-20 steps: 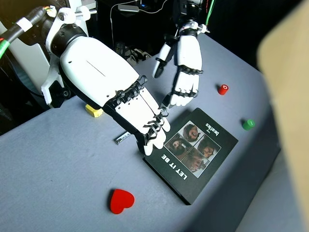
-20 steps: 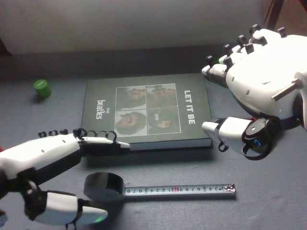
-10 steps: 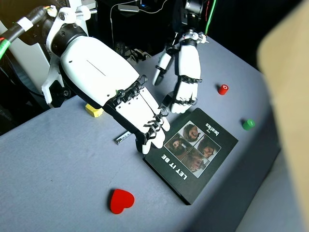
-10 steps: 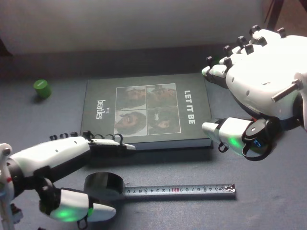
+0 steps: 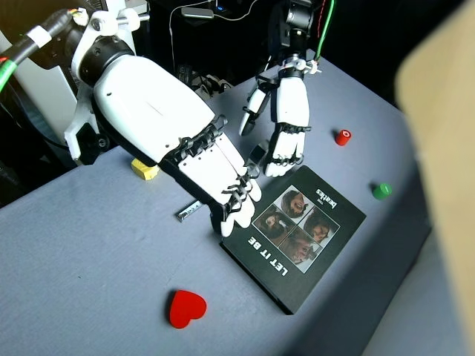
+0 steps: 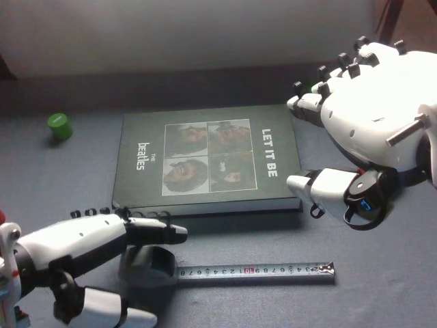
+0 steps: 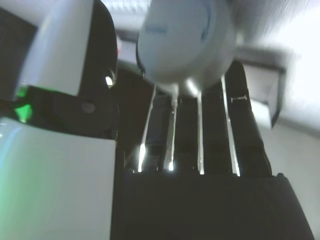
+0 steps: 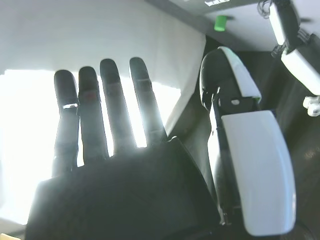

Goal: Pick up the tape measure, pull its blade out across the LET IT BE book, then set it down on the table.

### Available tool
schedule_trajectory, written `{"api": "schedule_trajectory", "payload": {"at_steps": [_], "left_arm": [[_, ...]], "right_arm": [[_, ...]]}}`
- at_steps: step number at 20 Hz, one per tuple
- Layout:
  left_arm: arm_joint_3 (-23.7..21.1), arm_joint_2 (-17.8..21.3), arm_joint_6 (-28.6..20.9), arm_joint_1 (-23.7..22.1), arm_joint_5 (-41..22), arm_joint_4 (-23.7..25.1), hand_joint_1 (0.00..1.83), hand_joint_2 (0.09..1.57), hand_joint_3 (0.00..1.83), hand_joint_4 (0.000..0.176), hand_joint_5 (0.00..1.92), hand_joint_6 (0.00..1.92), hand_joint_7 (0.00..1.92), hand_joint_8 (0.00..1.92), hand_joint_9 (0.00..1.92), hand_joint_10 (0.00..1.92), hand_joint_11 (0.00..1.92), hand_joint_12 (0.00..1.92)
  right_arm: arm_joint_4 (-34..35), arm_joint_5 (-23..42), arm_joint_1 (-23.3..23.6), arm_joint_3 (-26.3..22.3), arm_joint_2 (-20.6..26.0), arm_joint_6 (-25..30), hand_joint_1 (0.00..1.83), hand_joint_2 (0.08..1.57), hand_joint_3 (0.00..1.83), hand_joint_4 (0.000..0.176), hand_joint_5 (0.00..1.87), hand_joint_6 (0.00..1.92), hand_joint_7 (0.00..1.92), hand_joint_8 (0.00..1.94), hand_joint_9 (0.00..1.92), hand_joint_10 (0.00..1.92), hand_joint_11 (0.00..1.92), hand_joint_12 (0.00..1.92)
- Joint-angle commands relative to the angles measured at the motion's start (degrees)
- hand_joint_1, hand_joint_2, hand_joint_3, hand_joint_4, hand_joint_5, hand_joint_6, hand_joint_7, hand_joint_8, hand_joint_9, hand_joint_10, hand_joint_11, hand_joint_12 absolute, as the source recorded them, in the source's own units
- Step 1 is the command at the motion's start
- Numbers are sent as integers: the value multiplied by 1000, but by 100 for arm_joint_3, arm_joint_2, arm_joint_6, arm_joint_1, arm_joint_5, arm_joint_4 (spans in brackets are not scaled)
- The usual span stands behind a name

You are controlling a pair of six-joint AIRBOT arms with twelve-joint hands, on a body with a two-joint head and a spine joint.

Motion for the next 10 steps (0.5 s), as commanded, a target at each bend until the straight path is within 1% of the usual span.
{"api": "schedule_trajectory", "payload": {"at_steps": [1, 3, 6, 7, 10], "left_arm": [[43, -32, -39, -24, -616, 13, 1120, 984, 0, 0, 361, 5, 362, 4, 331, 4, 122, 717], [109, -85, -37, -17, -616, 19, 1128, 981, 0, 0, 363, 5, 362, 3, 327, 1, 121, 717], [176, -132, 1, -37, -597, 26, 1131, 978, 0, 0, 365, 4, 363, 3, 328, 1, 116, 716], [193, -148, 12, -52, -583, 26, 1132, 978, 0, 0, 366, 4, 362, 2, 327, 1, 115, 715], [231, -181, 92, -88, -559, 26, 1137, 979, 0, 0, 373, 6, 367, 4, 332, 3, 113, 715]], "right_arm": [[-527, -65, 42, -29, 18, -2, 221, 1236, 1, 53, 264, 1, 286, 2, 248, 2, 0, 855], [-527, -61, 35, -30, 18, -4, 221, 1237, 1, 53, 268, 5, 263, 0, 216, 0, 0, 842], [-527, -47, 35, -40, 18, -3, 221, 1240, 2, 53, 271, 4, 281, 7, 226, 6, 0, 814], [-527, -47, 34, -46, 18, -3, 219, 1241, 1, 53, 281, 5, 292, 7, 248, 10, 0, 850], [-528, -47, 26, -51, 18, -5, 230, 1237, 0, 52, 285, 3, 299, 4, 272, 11, 0, 876]]}}
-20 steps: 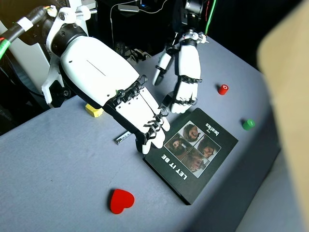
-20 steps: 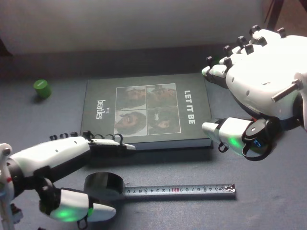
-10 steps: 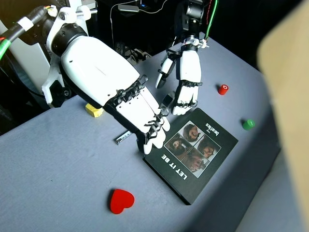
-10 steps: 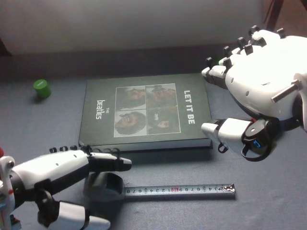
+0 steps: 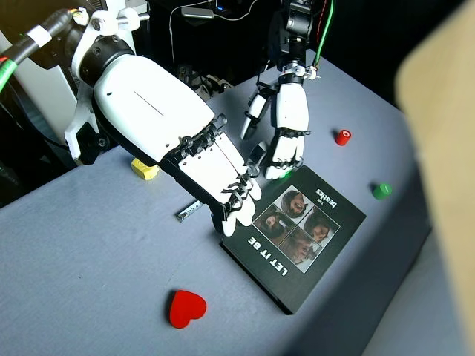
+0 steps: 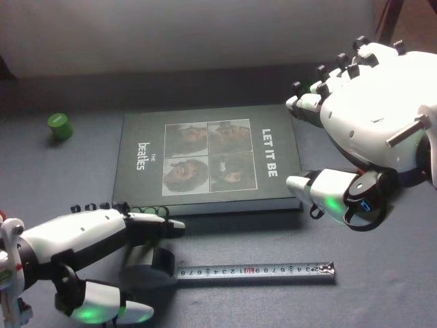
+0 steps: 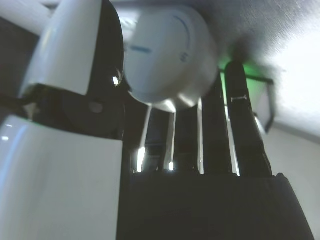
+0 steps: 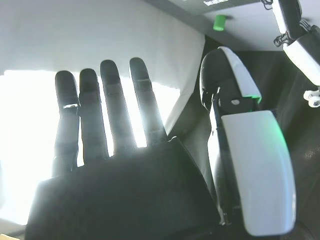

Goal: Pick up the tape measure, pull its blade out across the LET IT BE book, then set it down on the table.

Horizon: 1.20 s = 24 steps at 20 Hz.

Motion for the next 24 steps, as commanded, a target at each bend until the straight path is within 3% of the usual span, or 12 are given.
{"api": "schedule_trajectory", "payload": {"at_steps": [1, 6, 8, 9, 10, 11, 12, 14, 19, 24], "left_arm": [[45, -54, -4, -54, -505, 34, 1141, 979, 0, 0, 375, 6, 368, 4, 332, 3, 113, 715], [141, -144, 118, -177, -392, 4, 1146, 980, 0, 0, 427, 6, 418, 5, 382, 6, 135, 714], [159, -163, 152, -190, -387, 4, 1169, 1010, 1, 0, 672, 9, 670, 8, 640, 14, 421, 676], [160, -167, 167, -187, -387, 4, 1220, 1025, 1, 0, 797, 9, 879, 13, 871, 41, 649, 661], [158, -175, 185, -172, -387, 4, 1439, 1024, 2, 0, 941, 4, 1114, 439, 998, 844, 846, 691], [146, -177, 218, -162, -384, 5, 1391, 1101, 0, 0, 845, 737, 1075, 790, 925, 1165, 941, 792], [133, -178, 222, -153, -381, 6, 1384, 1105, 0, 0, 869, 808, 1075, 871, 932, 1214, 1006, 902], [119, -179, 237, -150, -387, 26, 1388, 1089, 0, 0, 949, 710, 1106, 818, 966, 1221, 1035, 1015], [75, -109, 202, -268, -548, 26, 1390, 1076, 0, 0, 961, 725, 1142, 708, 1006, 1180, 1066, 972], [101, 237, 263, -1205, -205, -65, 1392, 1070, 0, 0, 980, 701, 1154, 679, 1020, 1160, 1076, 945]], "right_arm": [[-522, -58, 37, -38, 18, -7, 238, 1234, 0, 51, 302, 3, 324, 2, 301, 8, 0, 919], [-523, -56, 34, -38, 18, -12, 238, 1234, 0, 51, 291, 1, 322, 1, 290, 0, 5, 943], [-523, -56, 31, -38, 18, -14, 232, 1238, 2, 51, 286, 0, 325, 3, 292, 2, 7, 946], [-523, -56, 30, -38, 18, -14, 233, 1238, 2, 52, 288, 1, 322, 1, 290, 1, 8, 948], [-524, -56, 29, -39, 18, -14, 235, 1237, 1, 51, 302, 7, 342, 9, 299, 5, 4, 946], [-524, -55, 27, -40, 18, -14, 255, 1230, 0, 50, 318, 11, 358, 12, 315, 10, 11, 949], [-524, -51, 25, -43, 18, -15, 262, 1227, 0, 50, 313, 8, 333, 2, 290, 1, 1, 945], [-528, -50, 22, -46, 18, -17, 256, 1229, 0, 52, 300, 0, 319, 2, 292, 4, 0, 888], [-563, -9, 4, -46, 18, -15, 250, 1234, 1, 50, 312, 5, 362, 10, 312, 1, 3, 932], [-1154, 82, -68, -36, 18, 285, 256, 1231, 0, 51, 298, 1, 316, 2, 288, 2, 0, 861]]}}
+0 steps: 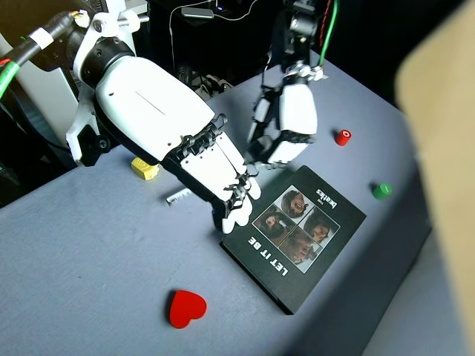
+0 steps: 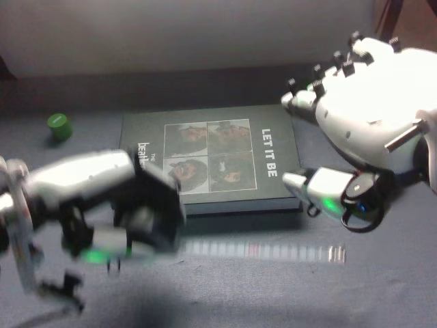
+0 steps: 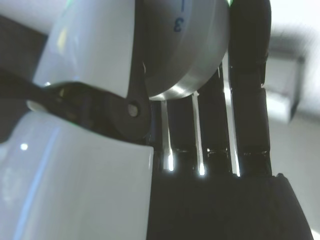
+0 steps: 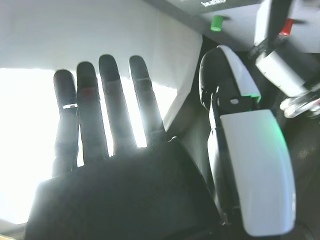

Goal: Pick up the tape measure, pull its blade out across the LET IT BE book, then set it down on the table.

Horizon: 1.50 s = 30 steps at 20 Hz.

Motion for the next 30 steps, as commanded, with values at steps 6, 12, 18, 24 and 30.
{"api": "schedule_trajectory", "payload": {"at_steps": [6, 12, 18, 24, 30], "left_arm": [[352, 261, -167, -1242, 566, 176, 1395, 1059, 0, 0, 1032, 632, 1167, 657, 1033, 1138, 1085, 924], [1283, 189, -1168, -1614, 829, 1185, 1396, 1052, 0, 0, 1060, 591, 1168, 647, 1051, 1116, 1086, 913], [1597, 142, -1490, -2266, 1452, 1428, 1395, 1056, 0, 0, 1052, 601, 1145, 695, 1048, 1115, 1078, 890], [1453, 183, -1497, -2252, 1471, 1190, 1393, 1064, 0, 0, 1035, 621, 1139, 712, 1019, 1161, 1074, 905], [1398, 185, -1543, -2153, 1473, 1314, 1390, 1074, 0, 0, 970, 732, 1117, 748, 1021, 1153, 1055, 944]], "right_arm": [[-57, 52, 478, 360, -254, -264, 757, 1161, 0, 0, 360, 12, 416, 14, 327, 17, 0, 942], [836, -388, 925, 1296, -1158, -737, 951, 1169, 4, 0, 586, 9, 585, 4, 556, 24, 177, 1109], [846, -464, 1055, 1693, -1726, -366, 977, 1199, 4, 0, 618, 12, 599, 6, 570, 17, 197, 1082], [454, -362, 1092, 2153, -2254, 112, 968, 1197, 1, 0, 643, 15, 621, 10, 574, 15, 212, 1086], [653, -220, 1066, 2500, -2487, 105, 965, 1198, 1, 0, 637, 9, 629, 9, 556, 9, 161, 1075]]}}
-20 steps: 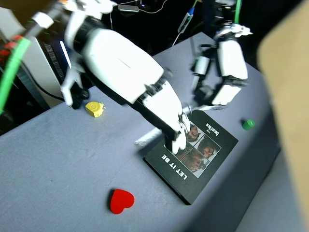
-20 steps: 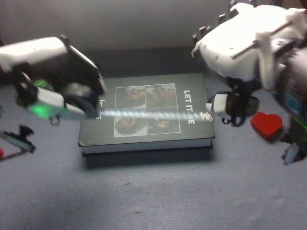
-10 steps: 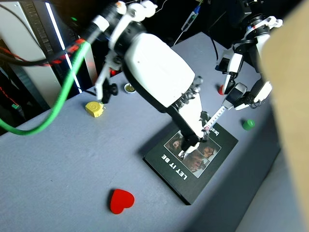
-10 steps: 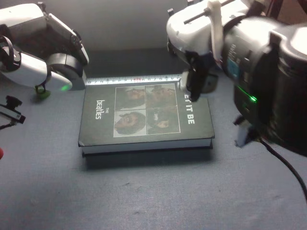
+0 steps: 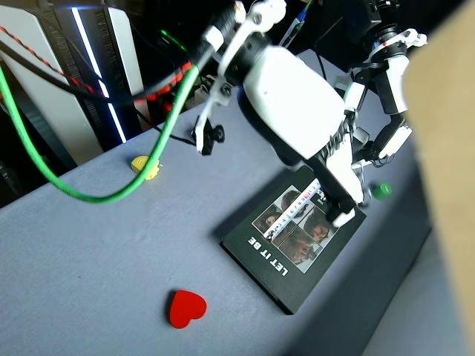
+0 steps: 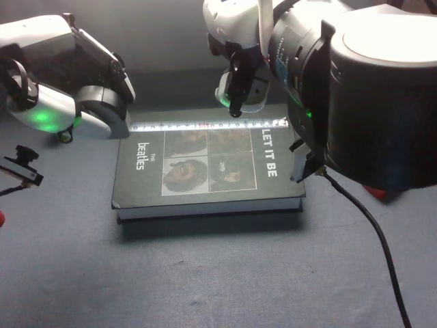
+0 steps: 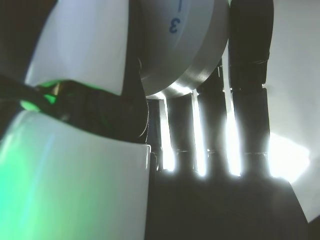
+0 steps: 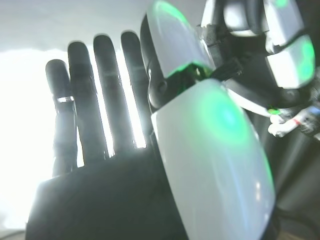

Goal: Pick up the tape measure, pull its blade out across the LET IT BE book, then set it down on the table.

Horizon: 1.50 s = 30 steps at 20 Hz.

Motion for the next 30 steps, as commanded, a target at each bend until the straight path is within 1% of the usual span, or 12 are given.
{"api": "schedule_trajectory", "payload": {"at_steps": [1, 3, 4, 9, 11, 14, 17, 22, 26, 30], "left_arm": [[4, 26, -86, -11, -641, -57, 1390, 1074, 0, 0, 970, 732, 1117, 748, 1021, 1153, 1055, 944], [23, 24, -87, -9, -641, -50, 1392, 1066, 0, 0, 999, 710, 1129, 715, 1036, 1135, 1070, 924], [37, 22, -135, -9, -640, -51, 1393, 1061, 0, 0, 1028, 667, 1136, 704, 1040, 1128, 1078, 915], [78, 21, -173, 8, -641, -221, 1391, 1070, 0, 0, 1003, 661, 1122, 738, 1024, 1159, 1075, 908], [85, 18, -173, 12, -641, -241, 1392, 1070, 0, 0, 1006, 661, 1116, 745, 1028, 1158, 1074, 908], [84, 15, -173, 19, -647, -246, 1392, 1069, 0, 0, 1009, 665, 1120, 738, 1025, 1160, 1074, 910], [84, 15, -174, 19, -648, -306, 1392, 1069, 0, 0, 1004, 670, 1124, 729, 1026, 1157, 1057, 903], [85, 15, -174, 22, -674, -320, 1392, 1067, 0, 0, 1007, 674, 1121, 729, 1036, 1144, 1082, 910], [86, 14, -174, 20, -674, -322, 1393, 1063, 0, 0, 1022, 660, 1132, 704, 1042, 1135, 1083, 922], [90, 13, -174, 15, -674, -322, 1393, 1065, 1, 0, 1007, 684, 1121, 726, 1047, 1125, 1083, 922]], "right_arm": [[-317, 32, 54, 52, -52, -84, 965, 1198, 1, 0, 637, 9, 629, 9, 556, 9, 161, 1075], [-160, -4, 35, 155, -123, -95, 963, 1197, 0, 0, 640, 9, 651, 16, 584, 20, 192, 1085], [-151, -9, -4, 236, -171, -80, 962, 1196, 0, 0, 633, 5, 642, 9, 583, 18, 185, 1083], [-152, -32, -124, 522, -325, -57, 978, 1203, 2, 0, 632, 3, 634, 4, 572, 10, 151, 1079], [-129, 14, -166, 636, -353, -47, 979, 1205, 2, 0, 635, 4, 655, 11, 593, 18, 194, 1101], [87, 62, -217, 772, -384, -165, 965, 1203, 1, 0, 642, 6, 672, 14, 615, 23, 193, 1097], [263, 124, -246, 807, -391, -244, 967, 1203, 1, 0, 652, 7, 673, 10, 596, 13, 181, 1084], [263, 137, -325, 889, -454, -231, 956, 1203, 1, 0, 645, 3, 674, 8, 618, 20, 204, 1094], [23, 130, -436, 907, -504, -113, 962, 1204, 1, 0, 631, 2, 639, 0, 603, 11, 202, 1102], [-3, 141, -474, 968, -546, -98, 958, 1204, 0, 0, 626, 0, 651, 5, 601, 9, 177, 1088]]}}
